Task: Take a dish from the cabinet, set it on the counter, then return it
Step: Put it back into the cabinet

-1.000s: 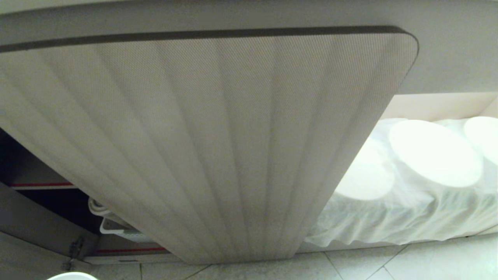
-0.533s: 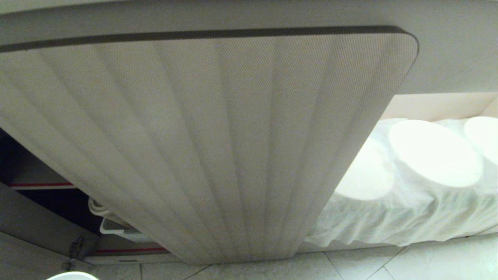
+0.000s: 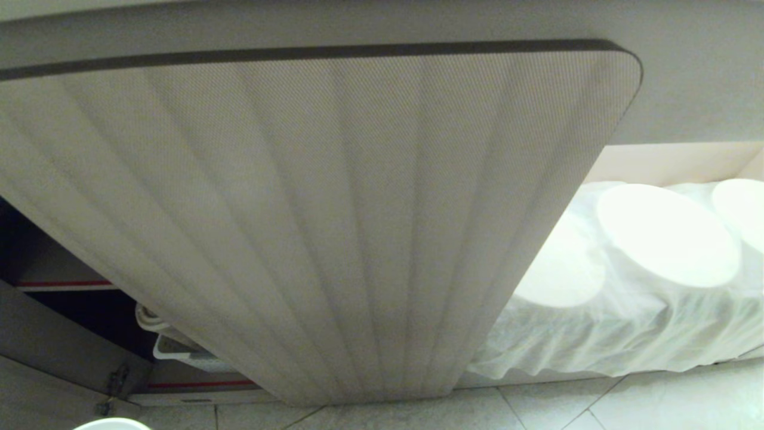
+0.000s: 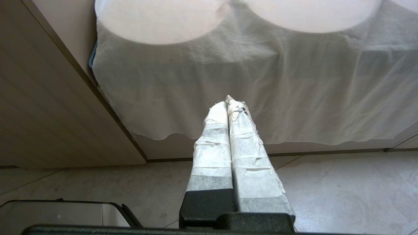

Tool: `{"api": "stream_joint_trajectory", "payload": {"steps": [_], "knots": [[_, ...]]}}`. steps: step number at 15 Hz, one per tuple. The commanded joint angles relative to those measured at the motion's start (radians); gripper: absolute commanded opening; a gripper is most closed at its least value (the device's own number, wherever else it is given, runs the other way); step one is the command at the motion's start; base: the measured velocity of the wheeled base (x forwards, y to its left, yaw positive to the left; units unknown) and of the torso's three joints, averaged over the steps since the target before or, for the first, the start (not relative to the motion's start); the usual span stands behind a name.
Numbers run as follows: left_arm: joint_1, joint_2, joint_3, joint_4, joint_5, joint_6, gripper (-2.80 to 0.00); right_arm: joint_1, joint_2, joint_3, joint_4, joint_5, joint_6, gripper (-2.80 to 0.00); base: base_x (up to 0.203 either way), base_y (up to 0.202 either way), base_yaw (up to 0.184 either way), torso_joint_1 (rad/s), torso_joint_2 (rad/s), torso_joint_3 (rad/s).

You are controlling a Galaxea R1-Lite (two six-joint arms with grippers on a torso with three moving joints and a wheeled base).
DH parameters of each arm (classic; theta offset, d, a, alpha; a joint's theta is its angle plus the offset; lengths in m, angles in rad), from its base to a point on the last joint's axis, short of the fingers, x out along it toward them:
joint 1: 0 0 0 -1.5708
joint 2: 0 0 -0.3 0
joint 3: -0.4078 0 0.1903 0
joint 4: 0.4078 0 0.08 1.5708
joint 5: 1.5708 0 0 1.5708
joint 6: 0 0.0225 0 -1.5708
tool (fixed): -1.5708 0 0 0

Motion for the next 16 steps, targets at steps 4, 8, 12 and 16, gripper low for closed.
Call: {"api": "stream_joint_trajectory", "payload": {"steps": [4,8,12,16], "knots": [[0.001,0.002,0.0,0.006,-0.001,-0.004,-2.8,0.0,0.0,0.0,0.0,0.0,0.0,-2.8,0.0,0.0,0.0,0.0,0.0,0.0],[0.004,0.003,0.0,0.006,-0.001,-0.004,-2.8,0.0,0.0,0.0,0.0,0.0,0.0,-2.8,0.0,0.0,0.0,0.0,0.0,0.0],[0.004,0.003,0.002,0.006,-0.001,-0.004,-2.8,0.0,0.0,0.0,0.0,0.0,0.0,-2.8,0.0,0.0,0.0,0.0,0.0,0.0],[0.003,0.008,0.0,0.006,-0.001,-0.01,-2.8,0.0,0.0,0.0,0.0,0.0,0.0,-2.8,-0.002,0.053,0.002,0.001,0.0,0.0]]}}
